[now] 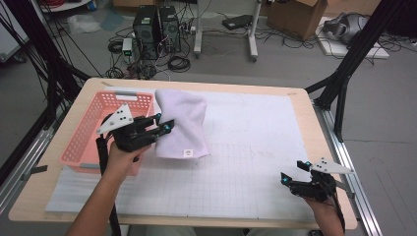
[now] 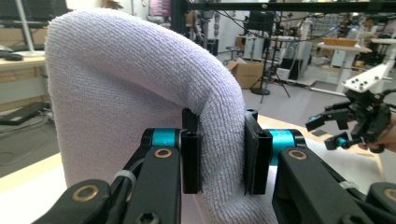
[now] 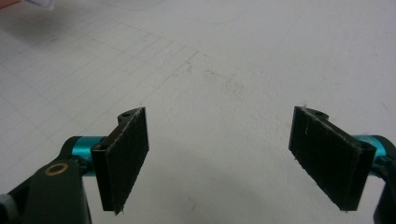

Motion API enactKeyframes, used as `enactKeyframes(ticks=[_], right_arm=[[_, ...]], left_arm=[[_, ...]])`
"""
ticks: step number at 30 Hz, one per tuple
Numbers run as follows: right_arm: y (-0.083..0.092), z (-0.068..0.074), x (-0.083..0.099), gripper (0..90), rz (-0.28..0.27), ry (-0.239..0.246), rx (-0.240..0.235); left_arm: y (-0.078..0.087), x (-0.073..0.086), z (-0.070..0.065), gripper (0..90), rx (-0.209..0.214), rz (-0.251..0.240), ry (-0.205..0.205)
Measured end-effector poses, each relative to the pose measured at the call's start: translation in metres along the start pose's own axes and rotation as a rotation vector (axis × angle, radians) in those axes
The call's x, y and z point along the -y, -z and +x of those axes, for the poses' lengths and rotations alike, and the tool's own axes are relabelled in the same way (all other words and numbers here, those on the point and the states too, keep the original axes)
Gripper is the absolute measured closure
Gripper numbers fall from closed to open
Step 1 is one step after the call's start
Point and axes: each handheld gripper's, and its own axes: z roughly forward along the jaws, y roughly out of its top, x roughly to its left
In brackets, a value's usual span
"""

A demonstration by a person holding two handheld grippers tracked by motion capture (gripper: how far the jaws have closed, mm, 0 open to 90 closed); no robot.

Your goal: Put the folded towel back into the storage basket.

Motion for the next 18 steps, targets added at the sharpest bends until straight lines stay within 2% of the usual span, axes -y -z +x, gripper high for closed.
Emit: enactKeyframes(ticks=[9,18], right_arm=[[0.000,0.001,-0.001,18.8,0.002,0.000,0.002],[-0.001,0.001,-0.002,18.8,-0.001,0.001,0.004]], left_arm=[[0.023,-0.016,0.014,72.9,-0.046,-0.027,-0.010],[0.052,-0.026,0.032,73.0,-0.097,-0.055,-0.001]])
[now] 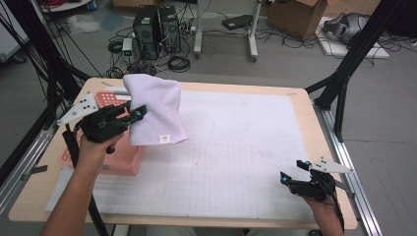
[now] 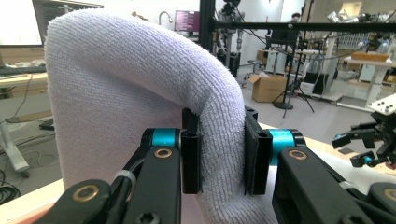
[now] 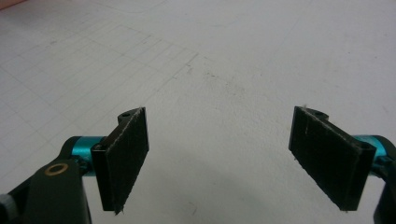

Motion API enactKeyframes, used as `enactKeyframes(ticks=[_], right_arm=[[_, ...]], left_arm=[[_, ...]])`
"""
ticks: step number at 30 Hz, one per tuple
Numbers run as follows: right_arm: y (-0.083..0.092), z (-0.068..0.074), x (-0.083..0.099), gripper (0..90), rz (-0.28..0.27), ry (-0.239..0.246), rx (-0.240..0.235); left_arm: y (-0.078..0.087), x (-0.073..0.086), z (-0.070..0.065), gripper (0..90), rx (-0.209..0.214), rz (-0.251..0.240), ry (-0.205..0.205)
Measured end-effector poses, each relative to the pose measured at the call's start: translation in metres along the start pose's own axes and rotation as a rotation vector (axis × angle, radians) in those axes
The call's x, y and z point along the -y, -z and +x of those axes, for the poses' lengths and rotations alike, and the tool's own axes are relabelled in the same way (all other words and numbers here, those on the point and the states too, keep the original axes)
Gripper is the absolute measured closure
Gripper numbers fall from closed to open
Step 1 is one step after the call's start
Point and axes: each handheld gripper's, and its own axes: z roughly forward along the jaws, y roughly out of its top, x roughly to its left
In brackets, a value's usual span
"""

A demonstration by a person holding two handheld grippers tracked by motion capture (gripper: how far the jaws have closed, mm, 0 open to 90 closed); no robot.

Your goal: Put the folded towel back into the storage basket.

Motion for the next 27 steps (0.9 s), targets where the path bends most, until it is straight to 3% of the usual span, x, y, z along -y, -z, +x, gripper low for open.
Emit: enactKeyframes(ticks=[13,27], right_arm=[[-0.001,0.001,-0.001,18.8,0.001,-0.002,0.005],[0.000,0.000,-0.002,18.8,-0.004,-0.009,0.008]], left_arm=[[0.034,-0.014,0.028,72.9,-0.055,-0.022,0.014],[0.066,-0.011,0.048,72.9,-0.138,-0.032,0.028]])
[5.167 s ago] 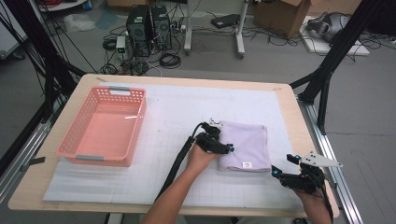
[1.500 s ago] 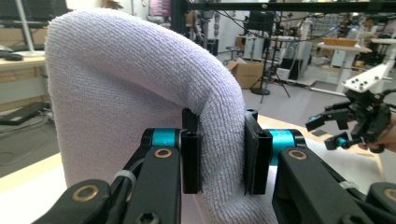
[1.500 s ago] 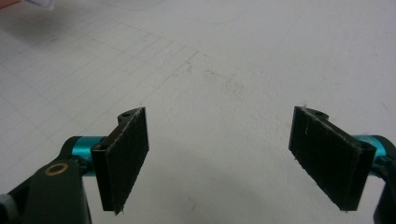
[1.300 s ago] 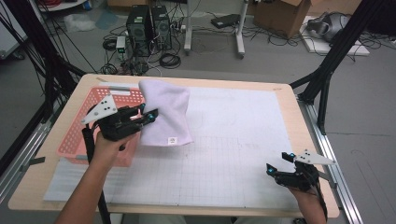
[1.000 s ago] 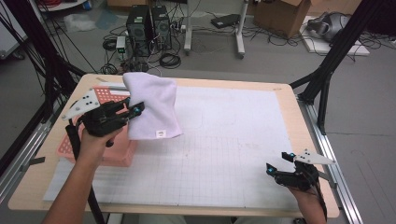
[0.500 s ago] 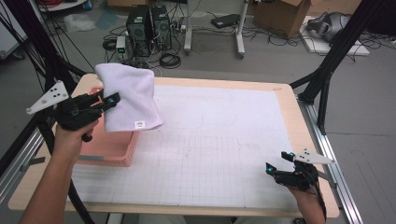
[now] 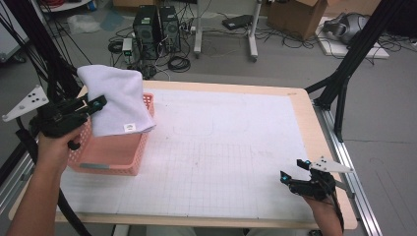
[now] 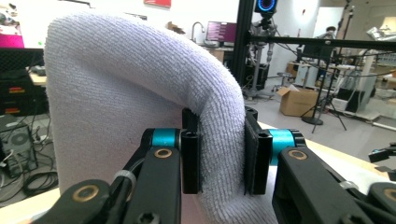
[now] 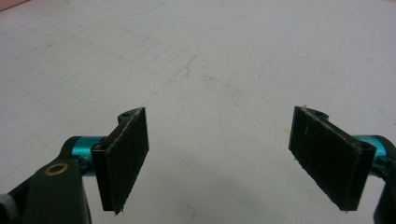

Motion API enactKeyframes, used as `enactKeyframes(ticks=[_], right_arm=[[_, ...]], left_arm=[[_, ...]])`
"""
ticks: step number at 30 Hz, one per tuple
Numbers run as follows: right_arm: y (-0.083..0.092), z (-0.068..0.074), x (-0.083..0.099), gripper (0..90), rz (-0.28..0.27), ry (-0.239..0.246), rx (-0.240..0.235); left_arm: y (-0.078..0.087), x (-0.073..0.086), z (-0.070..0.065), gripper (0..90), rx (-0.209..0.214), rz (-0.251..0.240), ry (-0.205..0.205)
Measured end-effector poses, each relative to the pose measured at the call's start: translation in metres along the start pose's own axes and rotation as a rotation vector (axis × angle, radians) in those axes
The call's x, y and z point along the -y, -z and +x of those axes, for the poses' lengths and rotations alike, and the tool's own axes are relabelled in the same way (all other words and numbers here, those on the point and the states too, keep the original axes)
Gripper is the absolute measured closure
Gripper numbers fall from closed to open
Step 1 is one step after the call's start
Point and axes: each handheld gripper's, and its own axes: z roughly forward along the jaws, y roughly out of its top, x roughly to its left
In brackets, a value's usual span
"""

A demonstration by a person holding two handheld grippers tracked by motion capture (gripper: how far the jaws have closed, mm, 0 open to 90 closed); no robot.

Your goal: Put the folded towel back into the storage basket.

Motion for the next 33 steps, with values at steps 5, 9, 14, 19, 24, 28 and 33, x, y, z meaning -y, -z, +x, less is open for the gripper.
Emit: enactKeyframes(ticks=[5,9,14,19,24,28,33], right_arm=[[0.000,0.000,0.000,18.8,0.002,0.008,0.003],[-0.001,0.000,0.000,18.8,0.002,0.004,0.003],[-0.001,0.001,-0.001,18.8,0.001,0.005,0.003],[-0.001,0.002,-0.001,18.8,0.005,0.008,0.005],[-0.003,0.003,-0.001,18.8,0.008,0.016,0.004],[-0.004,0.004,-0.001,18.8,0.016,0.017,0.003],[-0.005,0.005,-0.001,18.8,0.019,0.018,0.008]], left_arm=[[0.010,0.000,0.008,72.9,-0.024,-0.003,0.007],[0.017,0.001,0.014,72.9,-0.038,-0.003,0.010],[0.028,0.005,0.024,72.9,-0.057,0.002,0.023],[0.036,0.017,0.034,72.9,-0.070,0.011,0.048],[0.039,0.033,0.041,72.9,-0.079,0.035,0.072],[0.040,0.045,0.047,72.9,-0.088,0.055,0.090],[0.040,0.058,0.052,72.8,-0.099,0.078,0.109]])
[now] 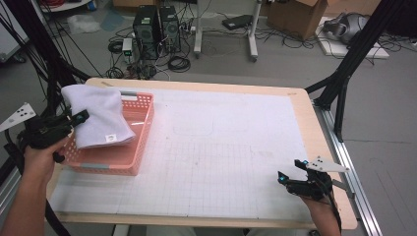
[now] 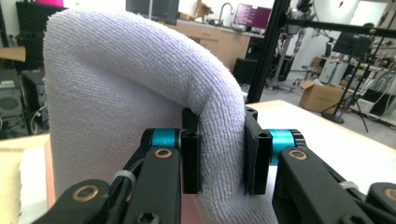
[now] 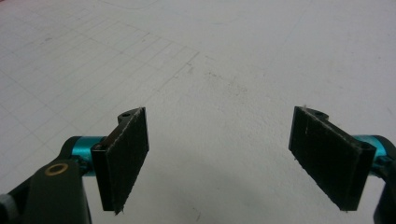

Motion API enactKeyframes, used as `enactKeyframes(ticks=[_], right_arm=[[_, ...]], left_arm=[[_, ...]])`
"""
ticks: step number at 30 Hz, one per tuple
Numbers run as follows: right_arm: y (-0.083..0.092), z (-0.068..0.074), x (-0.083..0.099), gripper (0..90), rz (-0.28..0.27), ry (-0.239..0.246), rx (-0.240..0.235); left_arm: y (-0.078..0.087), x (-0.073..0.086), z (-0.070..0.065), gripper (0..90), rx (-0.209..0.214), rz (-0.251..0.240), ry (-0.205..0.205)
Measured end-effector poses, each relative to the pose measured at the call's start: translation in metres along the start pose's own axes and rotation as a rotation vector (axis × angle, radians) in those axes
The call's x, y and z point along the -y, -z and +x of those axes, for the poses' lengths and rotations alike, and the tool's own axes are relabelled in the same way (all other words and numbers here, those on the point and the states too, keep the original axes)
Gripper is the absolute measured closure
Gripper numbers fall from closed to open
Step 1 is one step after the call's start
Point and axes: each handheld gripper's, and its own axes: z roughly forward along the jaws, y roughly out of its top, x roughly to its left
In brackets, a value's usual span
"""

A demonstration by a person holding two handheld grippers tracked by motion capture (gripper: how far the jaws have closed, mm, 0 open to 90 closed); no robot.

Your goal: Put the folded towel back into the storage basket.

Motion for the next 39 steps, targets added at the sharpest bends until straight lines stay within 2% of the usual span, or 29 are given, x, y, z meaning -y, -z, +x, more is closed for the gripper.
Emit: enactKeyframes(ticks=[7,14,20,26,33,35,37,39], right_arm=[[0.000,0.001,0.000,18.8,0.007,-0.003,0.001],[0.000,0.001,0.000,18.8,0.005,0.003,0.001],[0.000,0.001,0.001,18.8,0.004,-0.003,0.000],[0.001,0.001,0.001,18.8,0.004,-0.002,0.001],[0.000,0.001,0.000,18.8,0.005,0.001,0.000],[0.000,0.000,0.001,18.8,0.006,0.000,0.001],[0.000,0.000,0.001,18.8,0.007,-0.001,0.000],[-0.001,0.001,0.001,18.8,0.008,0.001,0.001]], left_arm=[[-0.009,0.010,0.003,72.6,0.004,0.059,0.020],[-0.018,0.014,0.001,72.4,0.029,0.083,0.023],[-0.025,0.015,-0.002,72.4,0.045,0.084,0.035],[-0.031,0.014,0.001,72.0,-0.012,0.146,0.061],[-0.034,0.013,0.006,69.7,-0.070,0.233,0.139],[-0.034,0.013,0.007,67.0,-0.084,0.248,0.176],[-0.033,0.012,0.007,66.8,-0.093,0.257,0.182],[-0.033,0.011,0.006,71.0,-0.083,0.265,0.161]])
